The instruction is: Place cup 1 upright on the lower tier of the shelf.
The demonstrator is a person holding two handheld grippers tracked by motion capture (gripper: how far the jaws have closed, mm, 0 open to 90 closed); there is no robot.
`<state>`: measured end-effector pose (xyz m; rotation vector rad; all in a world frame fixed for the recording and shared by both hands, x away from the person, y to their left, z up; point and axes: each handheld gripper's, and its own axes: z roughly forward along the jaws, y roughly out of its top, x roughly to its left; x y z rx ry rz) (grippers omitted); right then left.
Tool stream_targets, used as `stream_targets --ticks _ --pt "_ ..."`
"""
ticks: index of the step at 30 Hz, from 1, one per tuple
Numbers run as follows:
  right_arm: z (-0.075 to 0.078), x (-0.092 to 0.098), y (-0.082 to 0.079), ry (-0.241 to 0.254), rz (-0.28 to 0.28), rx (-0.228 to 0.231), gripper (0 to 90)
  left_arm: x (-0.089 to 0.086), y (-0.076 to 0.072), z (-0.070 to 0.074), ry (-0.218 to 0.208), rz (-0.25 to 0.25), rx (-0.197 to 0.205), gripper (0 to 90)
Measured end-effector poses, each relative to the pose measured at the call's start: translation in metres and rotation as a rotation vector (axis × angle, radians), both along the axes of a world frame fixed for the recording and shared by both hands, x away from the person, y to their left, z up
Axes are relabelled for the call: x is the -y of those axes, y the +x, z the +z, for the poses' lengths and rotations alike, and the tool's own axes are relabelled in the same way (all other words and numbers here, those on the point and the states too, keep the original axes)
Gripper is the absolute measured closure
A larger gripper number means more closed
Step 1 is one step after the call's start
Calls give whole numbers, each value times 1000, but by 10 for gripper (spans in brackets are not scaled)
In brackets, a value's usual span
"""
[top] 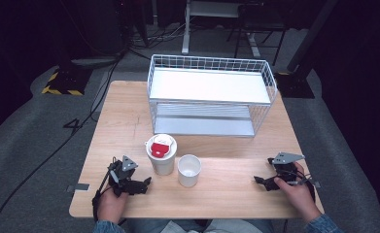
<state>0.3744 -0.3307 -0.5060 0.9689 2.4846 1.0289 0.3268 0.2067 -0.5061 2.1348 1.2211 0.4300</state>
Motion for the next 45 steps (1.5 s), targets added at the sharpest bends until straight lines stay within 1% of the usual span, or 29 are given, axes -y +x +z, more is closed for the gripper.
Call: stream_targets --ticks 7,10,16,18,19,22,25,30,31,32,33,34,36,42,43,45 --pt "0 -1 0 -1 -3 -1 0 0 0 0 0 0 -1 1" --pt "2 -1 1 -12 3 -12 0 0 0 0 0 -1 -1 1" --pt "5 -4 -1 -40 14 3 0 0 0 0 0 0 -1 1" --pt "10 -6 -2 -26 18 9 0 0 0 0 0 0 -1 1" --pt "10 -6 -2 -26 18 9 0 0 0 0 0 0 -1 1" --pt "19 -10 -4 -15 33 28 0 0 0 0 0 -1 -1 1" --pt "23 -15 -6 -5 49 33 0 0 0 0 0 0 -1 1" --pt "33 -26 -9 32 74 37 0 0 0 0 -1 -1 -1 1" --pt "33 -26 -9 32 74 37 0 0 0 0 -1 -1 -1 1" --pt "37 -32 -10 43 90 43 0 0 0 0 0 0 -1 1" --pt "37 -32 -10 43 90 43 0 0 0 0 0 0 -1 1" --pt "40 -38 -10 51 101 49 0 0 0 0 0 0 -1 1" --pt "43 -44 -11 50 114 51 0 0 0 0 0 0 -1 1" --pt "50 -61 -11 68 149 59 2 0 0 0 0 -1 -1 1" --pt "50 -61 -11 68 149 59 2 0 0 0 0 -1 -1 1" --pt "54 -71 -12 78 168 59 5 0 0 0 -1 0 -1 1"
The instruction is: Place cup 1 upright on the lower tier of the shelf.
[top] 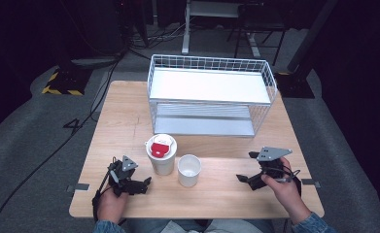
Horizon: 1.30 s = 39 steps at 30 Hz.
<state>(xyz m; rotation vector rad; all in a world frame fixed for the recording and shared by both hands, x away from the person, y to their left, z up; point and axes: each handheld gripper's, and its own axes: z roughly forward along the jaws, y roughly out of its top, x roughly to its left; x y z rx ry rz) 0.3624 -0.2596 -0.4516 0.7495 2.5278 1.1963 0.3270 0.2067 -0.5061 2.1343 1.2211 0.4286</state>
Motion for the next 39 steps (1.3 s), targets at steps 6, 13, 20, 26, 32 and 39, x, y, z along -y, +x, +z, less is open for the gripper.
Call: stream_targets --ticks 6,13,20,26,32,39 --pt "6 -17 -1 11 43 9 10 0 0 0 -1 1 0 1" --pt "10 -35 -4 25 90 9 14 -1 1 0 -1 29 0 1" --pt "11 -52 -3 56 137 -4 13 0 1 0 -3 34 3 1" --pt "8 -78 -6 108 208 -11 12 0 1 0 -3 35 3 1" --pt "2 -98 -9 170 264 -23 12 0 2 0 0 33 1 1" --pt "-8 -121 -6 171 258 -33 14 0 2 0 1 33 1 1"
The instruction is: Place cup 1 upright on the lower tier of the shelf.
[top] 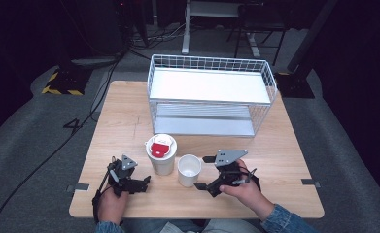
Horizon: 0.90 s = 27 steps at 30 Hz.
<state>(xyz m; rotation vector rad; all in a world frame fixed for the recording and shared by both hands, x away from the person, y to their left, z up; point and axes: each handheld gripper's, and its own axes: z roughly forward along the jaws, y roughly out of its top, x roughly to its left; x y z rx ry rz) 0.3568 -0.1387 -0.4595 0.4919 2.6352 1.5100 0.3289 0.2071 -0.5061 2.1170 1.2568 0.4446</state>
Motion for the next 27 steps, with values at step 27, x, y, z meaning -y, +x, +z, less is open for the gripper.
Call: stream_targets --ticks 27 --pt "-21 -31 1 -54 9 80 228 0 0 0 0 1 0 1"
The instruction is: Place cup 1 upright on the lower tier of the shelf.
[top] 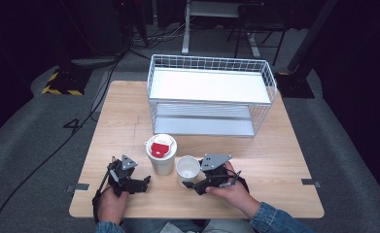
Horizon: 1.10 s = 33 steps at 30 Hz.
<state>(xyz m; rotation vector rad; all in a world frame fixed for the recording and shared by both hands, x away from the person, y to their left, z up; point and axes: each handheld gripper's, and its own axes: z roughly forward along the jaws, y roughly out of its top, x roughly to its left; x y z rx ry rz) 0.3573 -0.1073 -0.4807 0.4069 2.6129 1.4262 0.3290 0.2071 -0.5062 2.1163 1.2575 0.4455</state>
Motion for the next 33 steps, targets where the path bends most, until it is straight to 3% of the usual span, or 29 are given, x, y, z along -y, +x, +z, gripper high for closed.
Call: stream_targets --ticks 15,24,33 --pt "1 0 -1 9 8 6 229 0 0 0 0 0 0 1" --pt "20 6 4 23 -3 17 229 0 0 0 0 0 -1 1" --pt "40 17 20 46 -66 30 229 0 0 0 0 0 0 1"
